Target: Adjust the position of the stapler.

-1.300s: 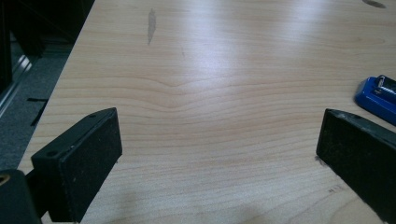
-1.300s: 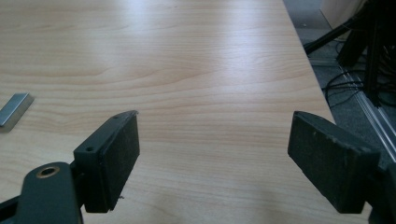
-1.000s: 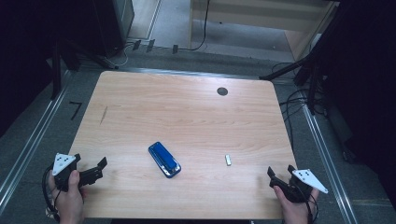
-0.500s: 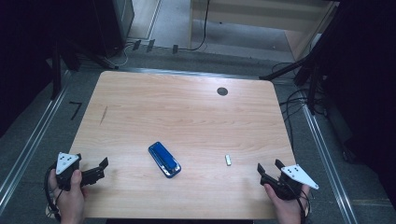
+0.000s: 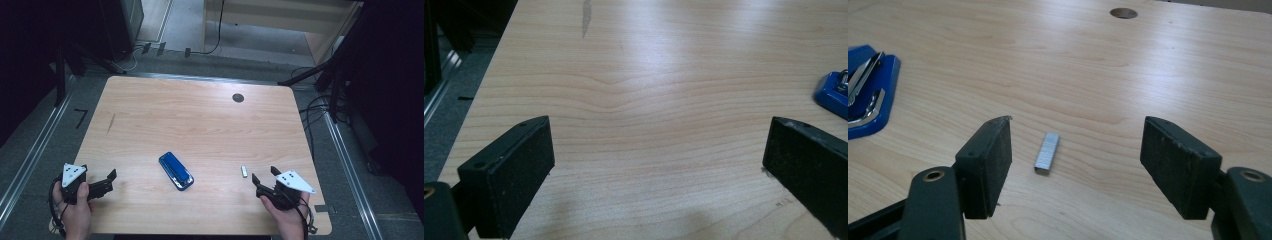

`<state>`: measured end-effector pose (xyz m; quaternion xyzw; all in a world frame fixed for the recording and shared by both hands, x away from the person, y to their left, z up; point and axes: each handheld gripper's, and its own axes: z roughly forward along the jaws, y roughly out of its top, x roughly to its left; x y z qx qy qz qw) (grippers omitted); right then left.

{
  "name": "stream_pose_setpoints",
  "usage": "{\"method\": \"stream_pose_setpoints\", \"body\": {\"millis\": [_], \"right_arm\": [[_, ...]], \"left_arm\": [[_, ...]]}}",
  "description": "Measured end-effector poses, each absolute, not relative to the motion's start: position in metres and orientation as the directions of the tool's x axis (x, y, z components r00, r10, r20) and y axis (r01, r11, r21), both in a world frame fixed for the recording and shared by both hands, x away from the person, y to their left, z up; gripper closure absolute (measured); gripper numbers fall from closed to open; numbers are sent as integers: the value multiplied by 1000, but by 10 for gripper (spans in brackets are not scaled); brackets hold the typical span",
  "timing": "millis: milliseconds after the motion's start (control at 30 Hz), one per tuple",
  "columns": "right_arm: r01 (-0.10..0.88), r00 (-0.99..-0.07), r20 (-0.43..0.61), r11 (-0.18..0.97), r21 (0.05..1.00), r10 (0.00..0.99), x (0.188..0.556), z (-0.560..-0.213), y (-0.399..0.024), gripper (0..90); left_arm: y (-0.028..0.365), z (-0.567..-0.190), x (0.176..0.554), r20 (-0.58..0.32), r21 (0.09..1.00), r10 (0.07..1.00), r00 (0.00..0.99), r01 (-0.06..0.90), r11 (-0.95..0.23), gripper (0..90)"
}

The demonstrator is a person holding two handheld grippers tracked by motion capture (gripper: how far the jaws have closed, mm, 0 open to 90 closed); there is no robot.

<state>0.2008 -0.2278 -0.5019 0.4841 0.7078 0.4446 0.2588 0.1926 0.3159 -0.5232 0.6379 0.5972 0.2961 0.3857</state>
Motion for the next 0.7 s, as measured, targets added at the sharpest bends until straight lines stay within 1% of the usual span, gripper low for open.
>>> {"method": "stream_pose_setpoints", "body": {"millis": [67,100,333,533,700], "right_arm": [[451,-416,30,177,875,909,203,-502,-217,292],[451,-424,29,183,874,905,203,-502,-213,291],[447,-481,59,187,875,875,209,-498,-185,278],[434,-540,57,220,874,840,213,-496,-155,262],[436,-563,52,242,867,825,215,-497,-137,258]], "left_arm": [[316,-523,193,-87,845,990,111,534,14,1],[316,-523,193,-88,847,990,108,532,17,1],[316,-523,193,-86,844,990,114,536,11,1],[316,-523,193,-91,846,990,110,533,19,1],[316,-523,193,-92,844,989,113,536,17,1]]}}
